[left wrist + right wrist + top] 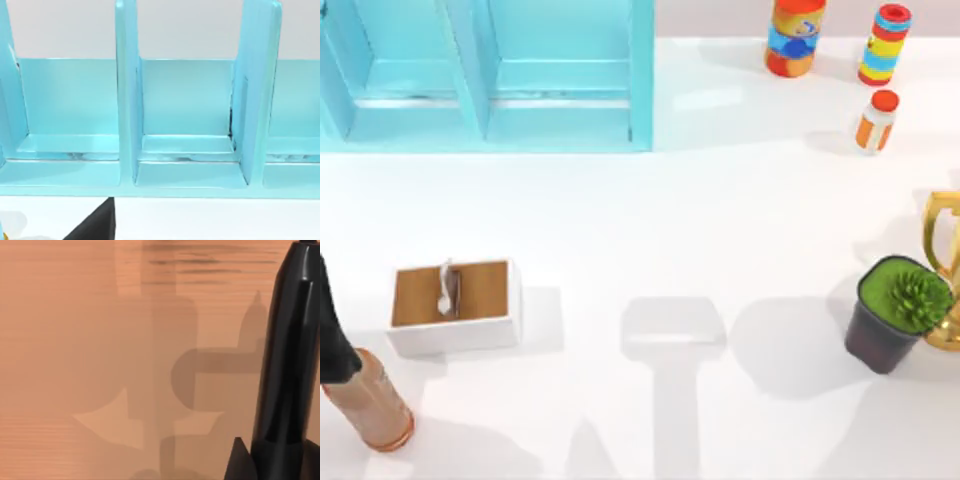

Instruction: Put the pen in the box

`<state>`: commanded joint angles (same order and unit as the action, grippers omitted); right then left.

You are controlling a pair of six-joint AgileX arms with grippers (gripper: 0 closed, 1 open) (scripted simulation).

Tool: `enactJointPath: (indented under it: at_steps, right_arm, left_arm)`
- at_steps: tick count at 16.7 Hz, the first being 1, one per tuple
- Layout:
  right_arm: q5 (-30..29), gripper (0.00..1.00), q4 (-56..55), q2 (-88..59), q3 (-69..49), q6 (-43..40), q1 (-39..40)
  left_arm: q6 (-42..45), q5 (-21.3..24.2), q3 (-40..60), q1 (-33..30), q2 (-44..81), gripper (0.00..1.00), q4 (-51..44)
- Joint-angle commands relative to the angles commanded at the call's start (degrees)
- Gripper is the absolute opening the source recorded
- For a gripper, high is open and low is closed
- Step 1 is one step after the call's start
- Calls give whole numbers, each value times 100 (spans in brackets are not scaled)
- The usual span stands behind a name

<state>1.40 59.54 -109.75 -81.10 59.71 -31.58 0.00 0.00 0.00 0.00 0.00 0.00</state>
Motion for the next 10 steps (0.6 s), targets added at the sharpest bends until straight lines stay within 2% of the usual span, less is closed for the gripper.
enactJointPath:
  at_steps: [2,10]
  right_arm:
    - [0,0,0,0,0,0,0]
    - [0,60,0,0,0,0,0]
  left_arm:
    - [0,0,0,0,0,100,0]
    - [0,0,0,0,0,100,0]
